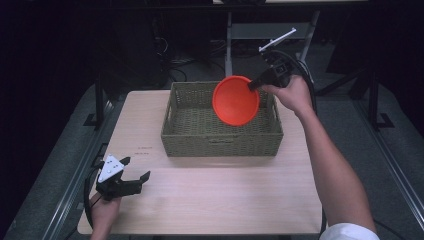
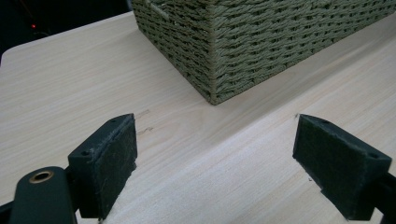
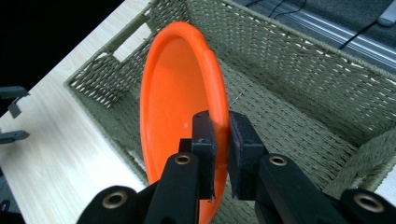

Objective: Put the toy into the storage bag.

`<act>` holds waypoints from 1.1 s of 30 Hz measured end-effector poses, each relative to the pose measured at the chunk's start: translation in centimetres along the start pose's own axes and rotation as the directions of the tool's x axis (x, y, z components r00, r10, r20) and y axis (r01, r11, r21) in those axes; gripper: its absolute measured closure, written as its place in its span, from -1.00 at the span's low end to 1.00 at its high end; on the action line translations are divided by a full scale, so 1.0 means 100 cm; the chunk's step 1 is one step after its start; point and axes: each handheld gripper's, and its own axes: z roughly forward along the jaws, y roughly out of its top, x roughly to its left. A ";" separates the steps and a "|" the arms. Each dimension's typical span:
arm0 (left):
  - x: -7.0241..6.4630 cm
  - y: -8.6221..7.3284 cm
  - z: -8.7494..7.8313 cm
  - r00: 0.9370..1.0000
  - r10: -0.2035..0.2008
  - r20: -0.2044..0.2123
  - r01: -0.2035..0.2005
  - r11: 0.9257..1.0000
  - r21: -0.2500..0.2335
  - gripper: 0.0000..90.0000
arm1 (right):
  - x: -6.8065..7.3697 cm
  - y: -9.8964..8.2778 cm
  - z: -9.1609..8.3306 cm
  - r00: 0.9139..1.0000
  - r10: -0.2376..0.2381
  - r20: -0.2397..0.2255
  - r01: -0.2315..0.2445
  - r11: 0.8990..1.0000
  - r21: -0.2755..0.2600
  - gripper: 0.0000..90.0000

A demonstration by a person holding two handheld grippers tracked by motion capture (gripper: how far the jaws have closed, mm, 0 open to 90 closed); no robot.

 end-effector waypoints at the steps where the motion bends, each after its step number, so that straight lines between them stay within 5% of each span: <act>1: 0.000 0.000 0.000 1.000 0.002 0.000 -0.002 1.000 0.000 -0.71 | -0.002 -0.001 0.002 1.000 0.011 0.001 -0.010 1.000 -0.004 0.82; 12: -0.001 0.000 0.000 1.000 0.004 0.000 -0.004 1.000 -0.001 -0.71 | -0.020 -0.010 0.027 0.998 0.067 0.010 -0.067 0.998 0.018 0.82; 33: 0.000 0.000 -0.001 1.000 -0.009 -0.003 0.009 1.000 -0.004 -0.71 | -0.028 -0.016 0.061 0.996 0.084 0.025 -0.086 0.994 0.074 0.82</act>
